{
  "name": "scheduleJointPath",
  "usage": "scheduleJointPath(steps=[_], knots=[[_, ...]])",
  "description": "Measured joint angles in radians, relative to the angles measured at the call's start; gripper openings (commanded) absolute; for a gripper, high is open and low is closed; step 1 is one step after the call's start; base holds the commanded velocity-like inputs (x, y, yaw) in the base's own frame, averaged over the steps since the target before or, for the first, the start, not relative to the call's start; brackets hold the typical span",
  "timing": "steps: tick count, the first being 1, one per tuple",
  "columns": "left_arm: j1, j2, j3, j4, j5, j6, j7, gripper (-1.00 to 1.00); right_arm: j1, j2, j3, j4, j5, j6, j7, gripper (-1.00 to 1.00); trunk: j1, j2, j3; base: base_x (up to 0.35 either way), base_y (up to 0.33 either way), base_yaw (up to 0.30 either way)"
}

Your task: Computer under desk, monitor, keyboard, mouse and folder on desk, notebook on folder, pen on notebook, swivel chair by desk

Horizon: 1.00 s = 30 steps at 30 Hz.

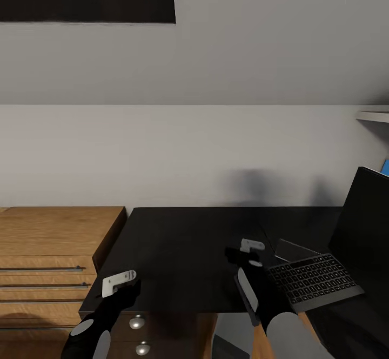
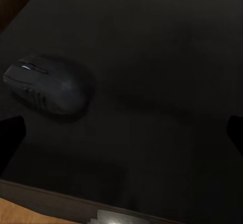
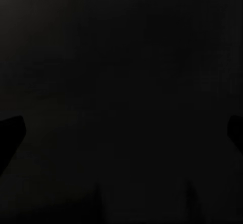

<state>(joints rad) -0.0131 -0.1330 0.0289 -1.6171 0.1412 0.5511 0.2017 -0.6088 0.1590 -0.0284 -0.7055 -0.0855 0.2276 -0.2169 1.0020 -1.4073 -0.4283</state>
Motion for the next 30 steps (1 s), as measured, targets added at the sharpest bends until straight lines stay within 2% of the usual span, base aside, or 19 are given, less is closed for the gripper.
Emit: scheduleJointPath(steps=[4,8,22,30], knots=[[0.0,0.0,0.0,0.0,0.0,0.0,0.0,1.0,0.063,0.003,0.027,-0.108,-0.006,0.035,-0.01,1.0,0.0,0.0,0.0,0.0,0.0,0.0],[0.0,0.0,0.0,0.0,0.0,0.0,0.0,1.0,0.086,0.005,0.033,-0.141,-0.012,0.06,-0.011,1.0,0.0,0.0,0.0,0.0,0.0,0.0],[0.0,0.0,0.0,0.0,0.0,0.0,-0.001,1.0,0.104,0.015,0.037,-0.164,-0.058,0.102,-0.011,1.0,0.0,0.0,0.0,0.0,0.0,0.0],[0.0,0.0,0.0,0.0,0.0,0.0,-0.001,1.0,0.104,0.015,0.037,-0.164,-0.063,0.107,-0.011,1.0,0.0,0.0,0.0,0.0,0.0,0.0]])
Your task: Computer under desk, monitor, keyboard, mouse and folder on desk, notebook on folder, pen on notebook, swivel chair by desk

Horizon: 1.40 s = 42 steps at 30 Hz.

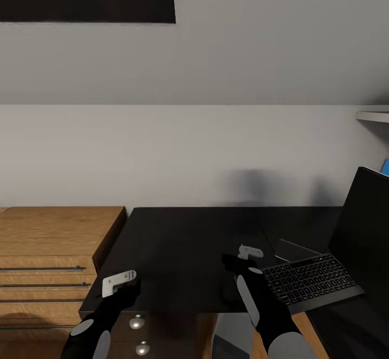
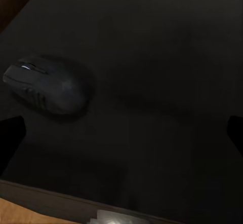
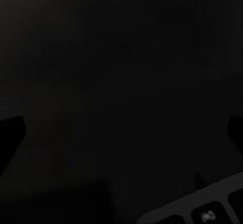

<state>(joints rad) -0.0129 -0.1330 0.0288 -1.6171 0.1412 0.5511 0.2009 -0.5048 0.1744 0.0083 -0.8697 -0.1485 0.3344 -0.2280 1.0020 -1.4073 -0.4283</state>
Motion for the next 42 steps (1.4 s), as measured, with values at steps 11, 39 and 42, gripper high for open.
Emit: scheduleJointPath(steps=[11,39,42], knots=[[0.0,0.0,0.0,0.0,0.0,0.0,0.0,1.0,0.0,-0.001,-0.002,0.001,-0.001,0.0,0.0,1.0,0.0,0.0,0.0,0.0,0.0,0.0],[0.0,-0.017,-0.006,0.0,0.002,0.0,-0.001,1.0,0.001,-0.071,-0.003,0.066,0.037,-0.003,-0.015,1.0,0.0,0.0,0.0,0.0,0.0,0.0],[0.0,-0.018,-0.005,0.0,0.002,0.0,-0.001,1.0,0.008,-0.088,-0.003,0.054,0.036,-0.001,-0.014,1.0,0.0,0.0,0.0,0.0,0.0,0.0]])
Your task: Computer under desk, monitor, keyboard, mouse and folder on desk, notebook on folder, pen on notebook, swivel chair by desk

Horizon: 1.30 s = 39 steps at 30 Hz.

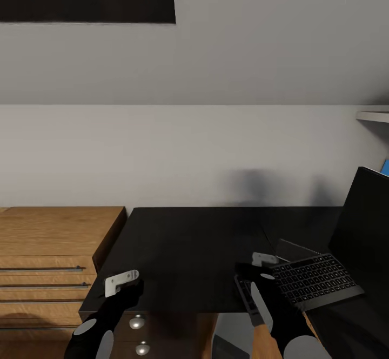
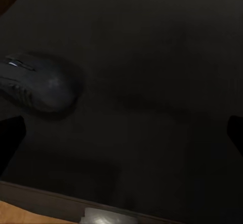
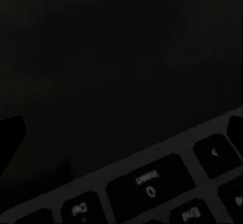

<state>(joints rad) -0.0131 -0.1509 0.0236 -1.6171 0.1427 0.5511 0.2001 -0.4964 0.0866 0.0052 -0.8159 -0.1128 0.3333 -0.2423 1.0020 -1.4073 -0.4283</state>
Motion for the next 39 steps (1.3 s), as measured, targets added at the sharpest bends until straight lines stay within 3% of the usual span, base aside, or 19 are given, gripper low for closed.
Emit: scheduleJointPath(steps=[7,25,29,39], knots=[[0.0,0.0,0.0,0.0,0.0,0.0,0.0,1.0,0.004,-0.016,-0.001,-0.009,-0.004,0.004,0.001,1.0,0.0,0.0,0.0,0.0,0.0,0.0],[0.0,-0.001,0.0,0.0,0.0,-0.001,0.0,1.0,0.004,-0.019,-0.001,-0.01,-0.004,0.002,0.003,1.0,0.0,0.0,0.0,0.0,0.0,0.0],[0.0,-0.001,-0.001,0.0,0.0,0.0,0.0,1.0,0.004,-0.019,-0.001,-0.009,0.0,0.002,0.002,1.0,0.015,-0.028,-0.012,0.0,0.0,0.0],[0.0,-0.001,0.0,0.0,0.0,0.0,0.0,1.0,0.004,-0.018,0.0,-0.008,0.003,0.006,-0.001,1.0,0.015,-0.028,-0.013,0.0,0.0,0.0]])
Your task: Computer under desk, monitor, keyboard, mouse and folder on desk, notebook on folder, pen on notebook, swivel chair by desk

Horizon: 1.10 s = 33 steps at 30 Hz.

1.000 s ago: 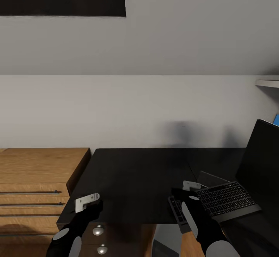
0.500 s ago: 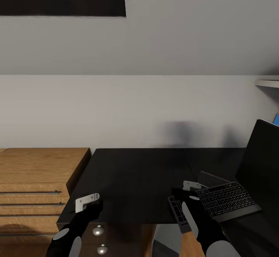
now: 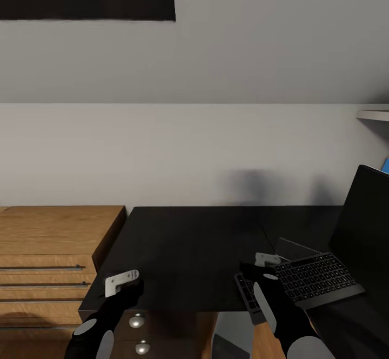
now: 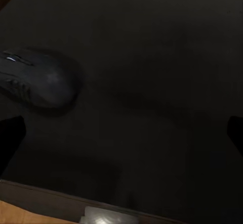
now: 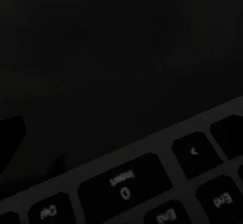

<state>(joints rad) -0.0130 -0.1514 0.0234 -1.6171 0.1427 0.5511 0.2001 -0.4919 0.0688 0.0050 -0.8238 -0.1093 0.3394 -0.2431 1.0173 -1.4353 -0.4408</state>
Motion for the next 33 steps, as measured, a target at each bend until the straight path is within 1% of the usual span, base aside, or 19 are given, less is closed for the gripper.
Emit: scheduleJointPath(steps=[9,12,19,28,33], knots=[[0.0,0.001,0.003,0.0,0.0,0.001,0.0,1.0,0.0,0.0,0.0,0.001,0.0,0.001,-0.001,1.0,0.0,0.0,0.0,-0.005,0.0,0.0],[0.0,0.001,0.004,0.0,0.0,0.001,0.0,1.0,0.0,0.0,0.001,0.002,0.0,0.002,-0.001,1.0,0.0,0.0,0.0,-0.149,0.0,0.0],[0.0,0.002,0.005,0.0,0.001,0.002,0.0,1.0,0.0,0.0,0.002,0.004,0.001,0.003,-0.001,1.0,0.0,0.0,0.0,-0.04,0.0,0.0],[0.0,0.002,0.004,0.0,0.002,0.002,0.0,1.0,0.0,0.0,0.003,0.005,0.002,0.001,0.0,1.0,0.0,0.0,0.0,-0.229,0.0,0.0],[0.0,0.002,0.004,0.0,0.002,0.002,0.0,1.0,0.0,0.0,0.003,0.006,0.002,0.001,0.0,1.0,0.0,0.0,0.0,-0.054,0.0,0.0]])
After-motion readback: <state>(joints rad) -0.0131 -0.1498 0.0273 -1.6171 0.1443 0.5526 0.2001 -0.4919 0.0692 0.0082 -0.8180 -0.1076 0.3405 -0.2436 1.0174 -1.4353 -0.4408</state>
